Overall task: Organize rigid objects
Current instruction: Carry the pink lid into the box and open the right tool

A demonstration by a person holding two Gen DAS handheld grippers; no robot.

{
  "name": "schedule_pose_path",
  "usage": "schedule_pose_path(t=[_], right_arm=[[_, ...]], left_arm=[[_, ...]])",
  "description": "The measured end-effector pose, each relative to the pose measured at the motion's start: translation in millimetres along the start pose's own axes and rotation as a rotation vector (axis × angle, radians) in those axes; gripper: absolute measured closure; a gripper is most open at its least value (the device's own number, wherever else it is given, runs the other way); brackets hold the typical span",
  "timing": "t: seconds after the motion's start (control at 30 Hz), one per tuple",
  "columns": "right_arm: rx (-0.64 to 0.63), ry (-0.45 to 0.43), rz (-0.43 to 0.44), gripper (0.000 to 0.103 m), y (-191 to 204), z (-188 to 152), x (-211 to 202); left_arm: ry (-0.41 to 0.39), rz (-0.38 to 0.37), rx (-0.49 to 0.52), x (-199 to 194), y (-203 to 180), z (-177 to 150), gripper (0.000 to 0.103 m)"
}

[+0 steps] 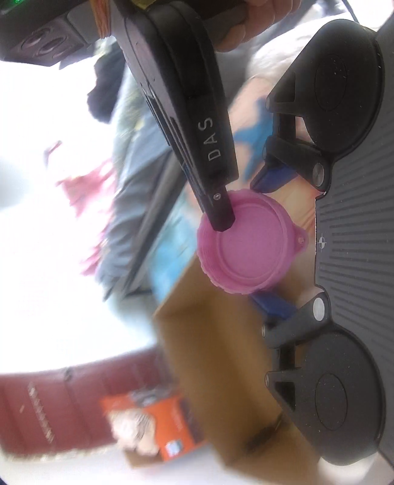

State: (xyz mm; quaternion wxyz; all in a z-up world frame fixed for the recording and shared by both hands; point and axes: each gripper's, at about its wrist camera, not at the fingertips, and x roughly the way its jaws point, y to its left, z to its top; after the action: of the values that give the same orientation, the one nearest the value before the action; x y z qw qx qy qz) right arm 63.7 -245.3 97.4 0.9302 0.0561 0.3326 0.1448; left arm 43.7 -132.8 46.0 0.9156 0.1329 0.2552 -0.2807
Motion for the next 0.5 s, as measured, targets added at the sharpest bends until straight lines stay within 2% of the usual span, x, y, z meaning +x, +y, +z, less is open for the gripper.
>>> schedule_pose_path(t=[0.13, 0.23, 0.3, 0.5], right_arm=[[-0.120, -0.059, 0.067, 0.089, 34, 45, 11], [-0.172, -0.044, 0.134, 0.089, 56, 77, 35], [-0.181, 0.009, 0.183, 0.089, 68, 96, 62], [-0.141, 0.236, 0.269, 0.089, 86, 125, 155]], left_arm=[[-0.049, 0.092, -0.050, -23, 42, 22, 0.032], [-0.022, 0.140, -0.087, -25, 76, 35, 0.032], [0.022, 0.154, -0.109, -21, 102, 40, 0.032], [0.247, 0.119, -0.212, 27, 164, 30, 0.032]])
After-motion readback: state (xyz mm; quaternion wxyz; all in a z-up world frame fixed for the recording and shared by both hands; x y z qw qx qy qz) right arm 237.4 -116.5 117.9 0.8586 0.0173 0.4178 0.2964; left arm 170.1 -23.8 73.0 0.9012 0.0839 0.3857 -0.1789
